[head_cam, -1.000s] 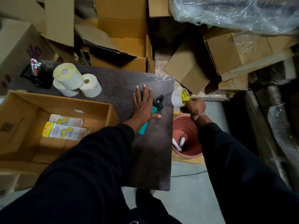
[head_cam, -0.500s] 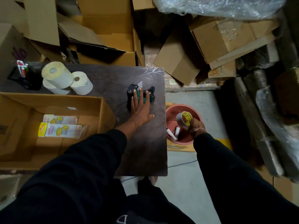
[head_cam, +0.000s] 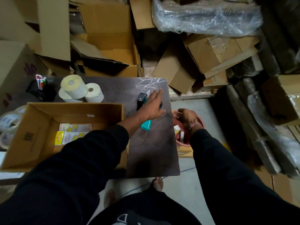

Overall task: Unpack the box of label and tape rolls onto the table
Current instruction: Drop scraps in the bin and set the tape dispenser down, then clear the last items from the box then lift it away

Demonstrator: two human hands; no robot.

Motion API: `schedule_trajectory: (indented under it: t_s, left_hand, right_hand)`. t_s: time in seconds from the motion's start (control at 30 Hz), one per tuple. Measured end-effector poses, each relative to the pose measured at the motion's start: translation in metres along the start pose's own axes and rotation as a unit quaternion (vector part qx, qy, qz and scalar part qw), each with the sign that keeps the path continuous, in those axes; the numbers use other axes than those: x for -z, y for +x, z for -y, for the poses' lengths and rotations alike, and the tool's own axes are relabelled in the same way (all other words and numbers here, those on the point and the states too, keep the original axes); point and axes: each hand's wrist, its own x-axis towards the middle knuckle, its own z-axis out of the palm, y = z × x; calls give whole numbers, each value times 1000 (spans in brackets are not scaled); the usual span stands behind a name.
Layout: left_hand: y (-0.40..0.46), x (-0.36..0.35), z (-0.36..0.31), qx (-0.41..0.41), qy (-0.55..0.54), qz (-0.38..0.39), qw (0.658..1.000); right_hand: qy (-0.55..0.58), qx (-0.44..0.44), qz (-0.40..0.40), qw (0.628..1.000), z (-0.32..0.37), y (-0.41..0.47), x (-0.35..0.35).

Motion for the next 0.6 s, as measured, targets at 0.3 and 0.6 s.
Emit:
schedule_trajectory:
  t_s: [0.3, 0.6]
  left_hand:
    - [-66, 102, 53, -12, -24, -74, 997]
    - [-151, 175, 179, 78, 55, -88, 992]
  right_hand:
    - [-94, 78, 63, 990, -10, -91, -83]
    - [-413, 177, 117, 886, -65, -130, -167]
